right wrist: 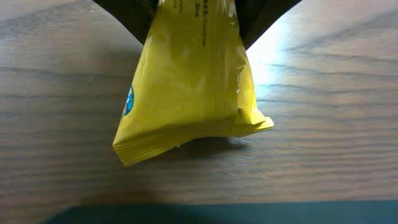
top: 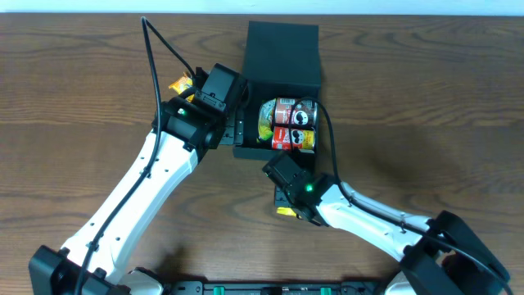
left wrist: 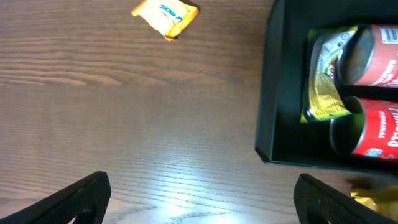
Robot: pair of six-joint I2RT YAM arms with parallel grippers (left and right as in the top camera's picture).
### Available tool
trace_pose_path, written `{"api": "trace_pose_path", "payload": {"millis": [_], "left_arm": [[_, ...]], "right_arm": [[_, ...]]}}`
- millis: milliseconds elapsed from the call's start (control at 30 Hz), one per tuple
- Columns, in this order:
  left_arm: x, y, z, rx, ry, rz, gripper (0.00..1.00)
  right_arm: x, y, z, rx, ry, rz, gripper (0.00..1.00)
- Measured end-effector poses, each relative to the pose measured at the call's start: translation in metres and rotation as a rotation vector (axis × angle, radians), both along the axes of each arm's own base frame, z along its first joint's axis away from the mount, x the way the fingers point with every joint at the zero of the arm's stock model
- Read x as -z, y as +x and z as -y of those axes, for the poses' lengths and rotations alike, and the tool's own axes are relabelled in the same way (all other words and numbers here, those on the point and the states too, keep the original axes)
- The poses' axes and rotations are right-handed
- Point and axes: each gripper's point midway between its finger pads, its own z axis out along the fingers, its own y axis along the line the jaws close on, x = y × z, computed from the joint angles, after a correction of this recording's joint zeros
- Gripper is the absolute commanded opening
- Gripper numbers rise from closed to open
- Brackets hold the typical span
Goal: Pack container
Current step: 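Insert the yellow packet into the box left of the cans and release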
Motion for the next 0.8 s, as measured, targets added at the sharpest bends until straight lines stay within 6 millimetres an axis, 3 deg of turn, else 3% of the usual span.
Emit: {"api": "trace_pose_path", "payload": {"millis": [233, 400, 533, 800], "left_arm": [[-0.008, 0.003, -0.007, -0.018, 0.038, 0.024, 0.95], [-0.053, 0.018, -0.006, -0.037, -0.012, 0.120, 0.95], [-0.088, 0.022, -0.023, -0.085, -0.035, 0.173, 0.95], [-0.100, 0.024, -0.043, -0.138, -0.033, 0.191, 0.95]], "right_arm": [[-0.025, 0.007, -0.013, -0.047, 0.017, 0.004, 0.35], [-0.058, 0.020, -0.028, -0.096, 0.042, 0.050, 0.35], [-0.084, 0.033, -0.035, -0.119, 0.043, 0.094, 0.35], [-0.123, 0.060, -0.043, -0.116, 0.047, 0.208, 0.34]]}}
